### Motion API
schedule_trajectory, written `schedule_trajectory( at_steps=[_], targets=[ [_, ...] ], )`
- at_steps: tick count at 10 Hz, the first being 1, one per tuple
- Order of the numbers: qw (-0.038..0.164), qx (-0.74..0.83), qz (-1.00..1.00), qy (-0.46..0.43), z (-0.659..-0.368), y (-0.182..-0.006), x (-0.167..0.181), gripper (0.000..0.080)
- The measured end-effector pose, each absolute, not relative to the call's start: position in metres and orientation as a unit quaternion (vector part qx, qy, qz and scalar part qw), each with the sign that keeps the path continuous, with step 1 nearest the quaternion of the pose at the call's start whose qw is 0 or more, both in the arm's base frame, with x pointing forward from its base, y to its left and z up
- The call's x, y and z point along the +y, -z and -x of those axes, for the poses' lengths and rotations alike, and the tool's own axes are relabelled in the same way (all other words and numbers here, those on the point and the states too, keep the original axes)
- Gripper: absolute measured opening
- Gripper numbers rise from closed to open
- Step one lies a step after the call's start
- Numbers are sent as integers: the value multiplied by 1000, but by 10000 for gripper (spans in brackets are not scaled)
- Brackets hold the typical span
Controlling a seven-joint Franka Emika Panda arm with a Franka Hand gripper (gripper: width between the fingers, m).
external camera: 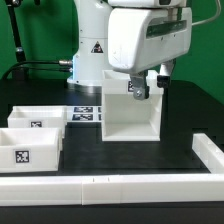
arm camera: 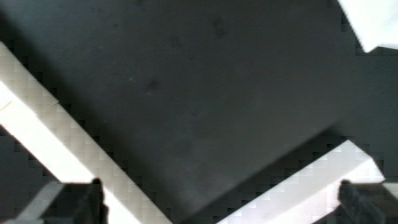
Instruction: Assemble drawer
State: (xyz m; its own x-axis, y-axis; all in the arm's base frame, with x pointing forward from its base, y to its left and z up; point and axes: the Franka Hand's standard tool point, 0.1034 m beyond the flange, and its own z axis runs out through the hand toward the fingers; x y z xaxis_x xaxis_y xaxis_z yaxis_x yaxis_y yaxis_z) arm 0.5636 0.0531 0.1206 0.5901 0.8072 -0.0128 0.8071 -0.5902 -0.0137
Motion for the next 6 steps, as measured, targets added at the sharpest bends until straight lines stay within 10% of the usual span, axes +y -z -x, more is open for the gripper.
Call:
schedule_trajectory(
  at_steps=[6],
  targets=[
    [3, -453, 892, -9, -564, -121, 53, 650]
  ],
)
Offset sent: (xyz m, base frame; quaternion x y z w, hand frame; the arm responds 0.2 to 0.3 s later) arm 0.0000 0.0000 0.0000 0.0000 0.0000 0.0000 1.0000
